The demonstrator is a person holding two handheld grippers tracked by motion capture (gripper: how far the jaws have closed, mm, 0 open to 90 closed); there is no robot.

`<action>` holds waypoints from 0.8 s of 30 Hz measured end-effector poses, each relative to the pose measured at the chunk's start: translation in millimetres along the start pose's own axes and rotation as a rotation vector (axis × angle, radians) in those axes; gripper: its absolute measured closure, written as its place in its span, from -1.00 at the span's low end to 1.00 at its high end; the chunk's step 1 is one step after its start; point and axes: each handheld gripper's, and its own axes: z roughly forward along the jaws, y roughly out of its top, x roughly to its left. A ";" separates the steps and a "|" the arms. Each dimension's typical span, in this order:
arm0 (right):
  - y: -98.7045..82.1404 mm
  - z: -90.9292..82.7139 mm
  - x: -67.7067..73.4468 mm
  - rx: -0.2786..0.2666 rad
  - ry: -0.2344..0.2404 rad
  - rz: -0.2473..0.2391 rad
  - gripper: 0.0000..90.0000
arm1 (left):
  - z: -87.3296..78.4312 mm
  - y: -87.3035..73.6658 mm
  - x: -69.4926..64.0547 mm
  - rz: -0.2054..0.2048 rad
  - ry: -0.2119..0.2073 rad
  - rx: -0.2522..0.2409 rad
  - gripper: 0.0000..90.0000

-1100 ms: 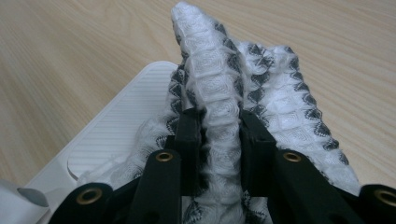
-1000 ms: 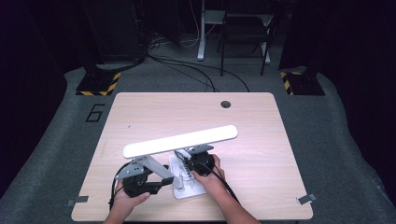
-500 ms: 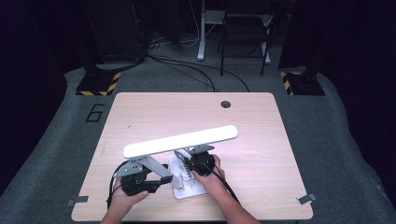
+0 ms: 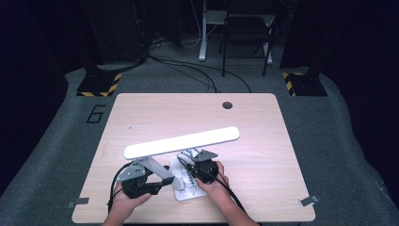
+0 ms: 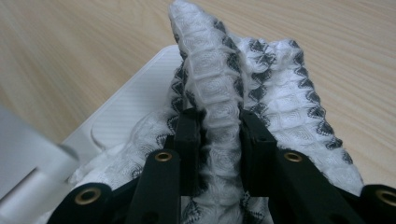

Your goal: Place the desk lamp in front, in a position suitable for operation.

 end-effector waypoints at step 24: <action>-42.7 -50.0 24.2 0.009 0.088 -0.055 0.62 | -0.1 -1.1 -0.7 -0.001 0.004 -0.007 0.18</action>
